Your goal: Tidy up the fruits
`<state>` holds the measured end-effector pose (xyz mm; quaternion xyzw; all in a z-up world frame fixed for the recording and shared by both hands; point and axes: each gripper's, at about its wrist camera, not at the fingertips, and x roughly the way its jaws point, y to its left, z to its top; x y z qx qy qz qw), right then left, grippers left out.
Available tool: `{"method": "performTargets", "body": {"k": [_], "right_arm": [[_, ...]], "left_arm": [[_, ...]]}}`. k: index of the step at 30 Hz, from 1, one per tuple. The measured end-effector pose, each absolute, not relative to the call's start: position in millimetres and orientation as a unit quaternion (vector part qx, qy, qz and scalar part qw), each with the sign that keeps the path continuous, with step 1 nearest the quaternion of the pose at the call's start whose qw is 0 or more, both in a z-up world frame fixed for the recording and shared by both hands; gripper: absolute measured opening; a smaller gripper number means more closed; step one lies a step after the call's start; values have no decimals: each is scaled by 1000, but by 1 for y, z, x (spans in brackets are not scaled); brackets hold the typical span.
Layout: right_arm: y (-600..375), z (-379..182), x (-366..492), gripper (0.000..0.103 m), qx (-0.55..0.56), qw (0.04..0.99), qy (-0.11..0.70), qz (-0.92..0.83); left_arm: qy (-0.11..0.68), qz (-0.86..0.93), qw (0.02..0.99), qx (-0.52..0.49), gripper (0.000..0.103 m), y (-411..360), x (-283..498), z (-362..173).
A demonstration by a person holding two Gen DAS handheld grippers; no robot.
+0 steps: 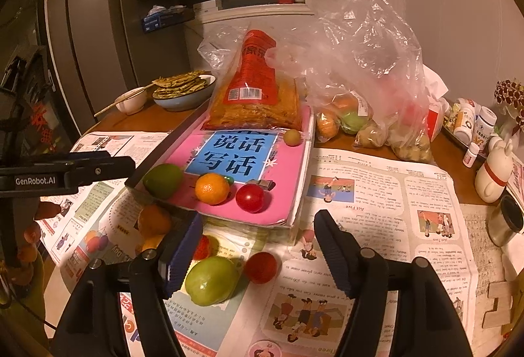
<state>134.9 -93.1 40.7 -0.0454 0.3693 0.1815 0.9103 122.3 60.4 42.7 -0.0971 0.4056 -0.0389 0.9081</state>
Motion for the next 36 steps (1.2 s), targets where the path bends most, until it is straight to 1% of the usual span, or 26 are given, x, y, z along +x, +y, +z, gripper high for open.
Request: {"method": "performTargets", "body": {"k": [36], "right_arm": [[-80,38,107,71,-68,905,368,204]], "left_arm": [[418,-58,903,-79,79,49,101,42]]}}
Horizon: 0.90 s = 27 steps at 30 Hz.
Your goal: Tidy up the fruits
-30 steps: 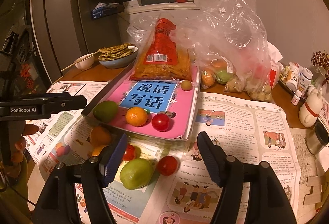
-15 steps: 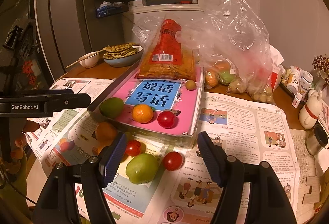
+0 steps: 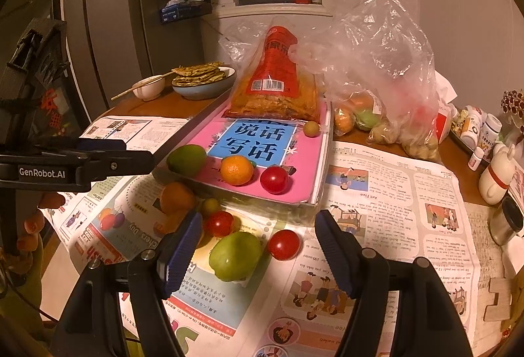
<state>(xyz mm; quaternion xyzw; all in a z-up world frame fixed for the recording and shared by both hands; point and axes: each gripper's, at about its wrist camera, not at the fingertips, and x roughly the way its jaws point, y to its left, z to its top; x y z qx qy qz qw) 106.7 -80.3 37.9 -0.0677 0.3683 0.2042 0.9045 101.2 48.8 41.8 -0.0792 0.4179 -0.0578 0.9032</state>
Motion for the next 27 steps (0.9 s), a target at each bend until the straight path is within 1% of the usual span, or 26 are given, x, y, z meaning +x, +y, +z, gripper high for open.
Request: {"method": "performTargets", "body": {"k": [27], "right_arm": [[-69,21,99,72,-94,889,390,219]], "left_arm": [[439,-73,893,-71,79,41,93,30]]}}
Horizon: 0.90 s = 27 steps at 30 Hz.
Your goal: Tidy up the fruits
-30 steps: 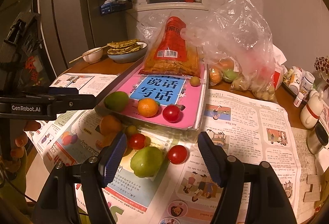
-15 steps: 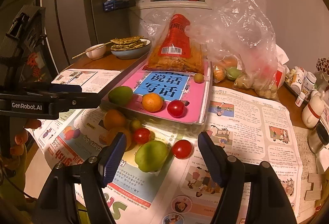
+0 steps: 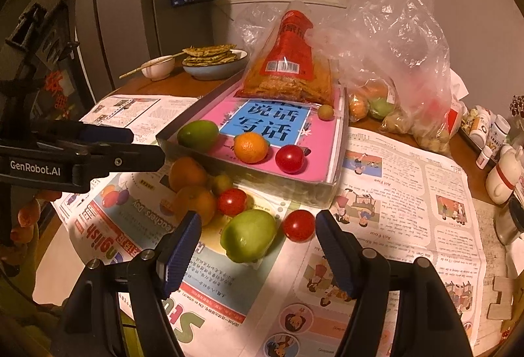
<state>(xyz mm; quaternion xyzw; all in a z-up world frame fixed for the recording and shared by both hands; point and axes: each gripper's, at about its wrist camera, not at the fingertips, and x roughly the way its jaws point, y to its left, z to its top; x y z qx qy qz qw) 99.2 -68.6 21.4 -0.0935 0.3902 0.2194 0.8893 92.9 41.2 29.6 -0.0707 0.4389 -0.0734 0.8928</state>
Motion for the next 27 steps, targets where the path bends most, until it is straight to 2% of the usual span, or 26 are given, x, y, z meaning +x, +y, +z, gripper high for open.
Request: {"method": "performTargets", "body": {"k": [27], "right_arm": [[-42,-17,103,70,-153,863,418,241]], "left_arm": [[483,-114,866,-64,79,25,95,-4]]}}
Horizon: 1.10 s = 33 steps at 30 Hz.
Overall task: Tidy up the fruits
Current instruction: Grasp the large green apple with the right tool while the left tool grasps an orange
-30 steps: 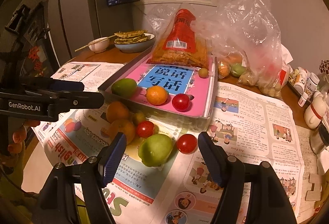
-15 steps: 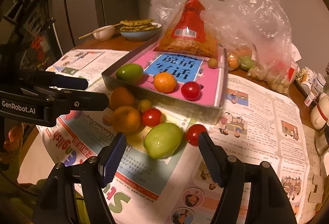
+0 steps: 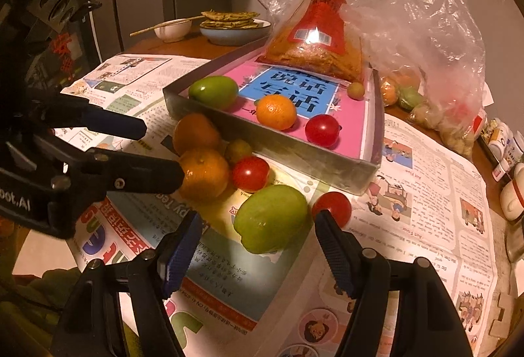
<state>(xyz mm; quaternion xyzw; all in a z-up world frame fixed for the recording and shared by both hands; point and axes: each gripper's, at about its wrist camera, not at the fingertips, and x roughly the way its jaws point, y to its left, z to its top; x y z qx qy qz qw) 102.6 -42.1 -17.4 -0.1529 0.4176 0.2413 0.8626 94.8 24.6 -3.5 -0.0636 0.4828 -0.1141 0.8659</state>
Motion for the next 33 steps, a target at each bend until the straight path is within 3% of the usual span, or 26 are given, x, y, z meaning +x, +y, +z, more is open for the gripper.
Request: {"method": "performTargets", "body": {"k": [18,29,33], "right_arm": [[-43,-31,112,41,-154,860,418,249],[-50,-29,101,40,-131,856,424,264],[-55,-28,100,40,-119,855,429,265]], "left_arm": [[493,-133,856,-80,72,18,107,-17],[498,-131,854,-76,71,11,111,-21],[499,-131,853,-72,57,9,110,-21]]}}
